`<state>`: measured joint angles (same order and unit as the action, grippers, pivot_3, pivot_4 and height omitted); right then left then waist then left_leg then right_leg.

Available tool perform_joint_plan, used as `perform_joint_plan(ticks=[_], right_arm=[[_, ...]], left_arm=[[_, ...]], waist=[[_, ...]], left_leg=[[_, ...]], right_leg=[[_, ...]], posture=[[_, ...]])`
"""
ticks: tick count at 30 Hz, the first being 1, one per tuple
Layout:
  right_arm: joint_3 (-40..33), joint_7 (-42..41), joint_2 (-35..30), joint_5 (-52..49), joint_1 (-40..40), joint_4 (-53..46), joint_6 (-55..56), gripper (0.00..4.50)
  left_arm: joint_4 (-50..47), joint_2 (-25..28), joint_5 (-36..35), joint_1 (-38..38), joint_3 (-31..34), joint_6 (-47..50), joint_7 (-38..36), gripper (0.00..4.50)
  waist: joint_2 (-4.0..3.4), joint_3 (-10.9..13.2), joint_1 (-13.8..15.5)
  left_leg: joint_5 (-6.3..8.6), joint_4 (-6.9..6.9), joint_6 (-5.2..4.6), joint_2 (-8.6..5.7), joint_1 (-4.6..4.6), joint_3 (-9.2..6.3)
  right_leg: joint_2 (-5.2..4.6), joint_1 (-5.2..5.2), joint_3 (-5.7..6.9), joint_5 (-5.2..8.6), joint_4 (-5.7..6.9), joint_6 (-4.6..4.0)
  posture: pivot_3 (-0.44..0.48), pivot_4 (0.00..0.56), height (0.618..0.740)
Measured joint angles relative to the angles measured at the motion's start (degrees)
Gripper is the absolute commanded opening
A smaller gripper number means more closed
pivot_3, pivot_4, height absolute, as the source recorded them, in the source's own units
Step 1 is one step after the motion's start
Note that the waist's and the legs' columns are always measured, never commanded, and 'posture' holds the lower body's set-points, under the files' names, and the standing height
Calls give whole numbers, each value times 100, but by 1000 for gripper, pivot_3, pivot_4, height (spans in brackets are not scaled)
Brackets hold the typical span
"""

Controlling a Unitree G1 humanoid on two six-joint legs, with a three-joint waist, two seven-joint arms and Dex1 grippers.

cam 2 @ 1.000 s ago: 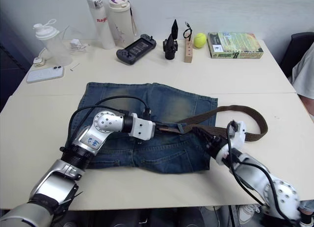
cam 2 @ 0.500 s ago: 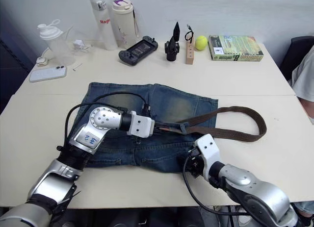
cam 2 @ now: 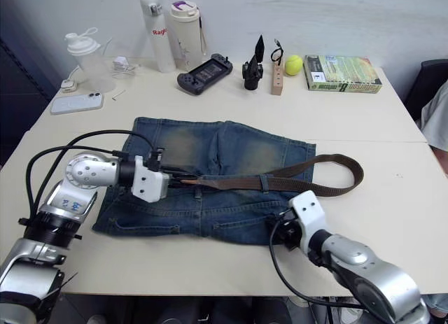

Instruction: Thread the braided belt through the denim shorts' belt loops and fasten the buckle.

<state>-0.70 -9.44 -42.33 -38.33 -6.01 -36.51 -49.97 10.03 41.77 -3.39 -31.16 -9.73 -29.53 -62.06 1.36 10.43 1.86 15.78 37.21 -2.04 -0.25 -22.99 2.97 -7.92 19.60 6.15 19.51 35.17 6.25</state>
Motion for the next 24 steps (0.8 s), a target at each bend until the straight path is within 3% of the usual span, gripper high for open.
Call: perform_joint_plan(ticks=[5,10,14,20,22,24], right_arm=[[-255,-208,-98,4,25,117,-104,3449],[-954,-228,393,-630,323,305,-572,3449],[-1432,-421,-117,-589,405,334,-758,3449],[-1303,-793,-455,-78,153,599,-664,3449],[-1657,-649,51,-851,525,683,-855,3449],[-1901,48,389,-2962,983,731,-777,3449]], left_arm=[[-295,-7,-198,203,107,-21,85,193],[-303,-156,-136,222,279,-173,491,193],[-340,-183,-60,320,283,-236,649,193],[-570,-248,-59,362,281,-217,741,193],[-606,-256,-50,377,289,-207,784,193],[-677,-302,19,383,276,-240,839,193]], waist=[[-2,1,51],[-40,24,23],[-58,35,-1],[-65,40,-37],[-63,41,-65],[-80,52,-110]], left_leg=[[1,3,-4,-4,-5,-4],[-1,0,-5,-5,-14,4],[-3,-8,-3,0,-20,8],[-5,-8,-3,0,-19,24],[-7,-7,0,8,-17,28],[-7,-11,1,10,-17,33]], right_leg=[[-3,-4,4,-8,-13,13],[6,7,1,-10,-8,17],[27,19,5,-10,16,17],[30,25,6,-10,23,17],[37,28,10,-10,25,17],[36,32,11,-10,29,17]], posture=[[0,150,740],[0,150,740],[0,150,740],[0,150,740],[0,150,740],[0,150,740]])
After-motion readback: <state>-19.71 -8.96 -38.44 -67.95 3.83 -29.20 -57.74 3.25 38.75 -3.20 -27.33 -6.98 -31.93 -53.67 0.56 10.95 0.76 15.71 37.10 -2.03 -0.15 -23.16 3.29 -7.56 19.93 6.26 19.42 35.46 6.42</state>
